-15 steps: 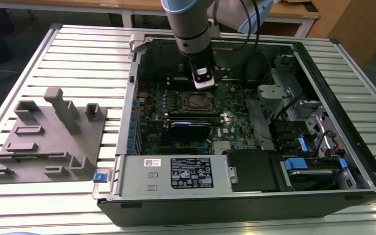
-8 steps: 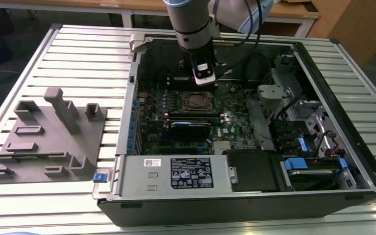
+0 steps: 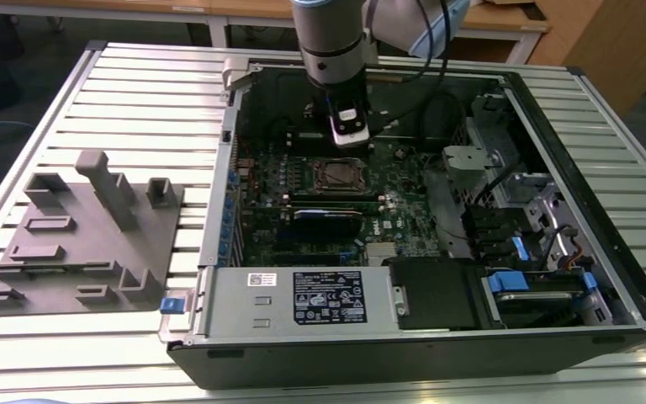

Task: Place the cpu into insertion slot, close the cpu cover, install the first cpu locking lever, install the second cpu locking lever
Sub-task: 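Install the first cpu locking lever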

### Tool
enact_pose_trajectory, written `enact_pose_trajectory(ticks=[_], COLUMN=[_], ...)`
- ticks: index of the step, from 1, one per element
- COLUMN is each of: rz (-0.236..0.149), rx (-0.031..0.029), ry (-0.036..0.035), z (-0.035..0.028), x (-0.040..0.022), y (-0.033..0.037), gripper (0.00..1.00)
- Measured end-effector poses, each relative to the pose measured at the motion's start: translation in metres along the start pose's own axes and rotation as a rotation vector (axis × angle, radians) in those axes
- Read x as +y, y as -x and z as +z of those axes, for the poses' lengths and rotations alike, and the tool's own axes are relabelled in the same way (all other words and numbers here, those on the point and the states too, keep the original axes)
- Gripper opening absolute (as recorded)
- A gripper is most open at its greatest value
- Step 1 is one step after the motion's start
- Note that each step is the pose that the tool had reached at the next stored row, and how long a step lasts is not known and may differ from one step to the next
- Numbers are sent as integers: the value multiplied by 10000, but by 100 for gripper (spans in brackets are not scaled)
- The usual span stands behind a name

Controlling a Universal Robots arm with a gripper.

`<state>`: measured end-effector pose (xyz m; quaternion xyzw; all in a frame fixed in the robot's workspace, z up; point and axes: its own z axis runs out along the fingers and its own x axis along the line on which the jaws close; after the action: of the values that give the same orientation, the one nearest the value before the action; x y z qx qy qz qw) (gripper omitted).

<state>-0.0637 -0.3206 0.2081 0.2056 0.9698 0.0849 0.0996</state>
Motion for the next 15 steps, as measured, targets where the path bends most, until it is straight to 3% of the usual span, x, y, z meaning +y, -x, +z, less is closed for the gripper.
enact_pose_trajectory(ticks=[2, 3, 6, 9, 10, 13, 15], rz=[6, 0, -41, -87, -93, -97, -149], rx=[241, 330, 521, 676, 690, 691, 737], ry=[-345, -523, -1092, -1642, -1704, -1723, -1737], z=[2, 2, 4, 5, 6, 5, 11], x=[2, 3, 6, 8, 8, 8, 13], y=[5, 7, 14, 19, 19, 19, 31], gripper=[11, 11, 11, 11, 11, 11, 11])
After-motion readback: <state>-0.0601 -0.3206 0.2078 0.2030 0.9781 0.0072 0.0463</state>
